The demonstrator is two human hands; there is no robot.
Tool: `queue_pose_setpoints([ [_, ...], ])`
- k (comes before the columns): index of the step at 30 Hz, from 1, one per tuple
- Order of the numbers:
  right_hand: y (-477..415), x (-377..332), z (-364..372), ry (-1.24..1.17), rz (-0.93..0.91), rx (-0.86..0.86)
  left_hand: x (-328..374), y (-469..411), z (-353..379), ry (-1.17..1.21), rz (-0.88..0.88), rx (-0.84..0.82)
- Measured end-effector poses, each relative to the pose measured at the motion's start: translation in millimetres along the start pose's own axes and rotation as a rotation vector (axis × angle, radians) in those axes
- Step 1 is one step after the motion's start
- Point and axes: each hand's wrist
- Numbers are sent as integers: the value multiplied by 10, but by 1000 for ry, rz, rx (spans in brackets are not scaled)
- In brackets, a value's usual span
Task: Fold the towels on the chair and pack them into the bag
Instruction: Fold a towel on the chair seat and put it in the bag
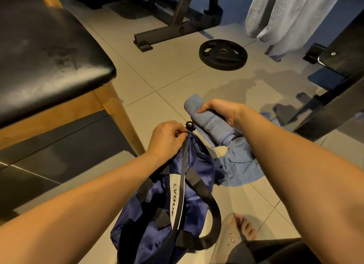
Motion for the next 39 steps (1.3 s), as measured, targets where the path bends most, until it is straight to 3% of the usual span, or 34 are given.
queue_pose_setpoints([
  [8,-99,-32,204,327,-203,132,6,17,-26,69,-38,17],
  [14,-148,26,159,373,-238,216,-11,10,-39,66,-14,0],
  [24,-148,76,76,570,-373,328,-13,210,-260,-86,284,-228],
  [29,-137,85,93,608,-429,383,-84,547,-474,-136,349,-371],
  [35,-221,74,142,640,-452,576,-262,937,-675,-135,193,-545],
  [39,-162,111,207,638,-437,619,-364,1065,-648,-2,1,-385],
])
Point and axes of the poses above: each hand's wrist, its own y-axis away from the middle knuckle, its own z-axis out of the palm, x = y × z, and after that the axes turned 1 degree about y, right-handed
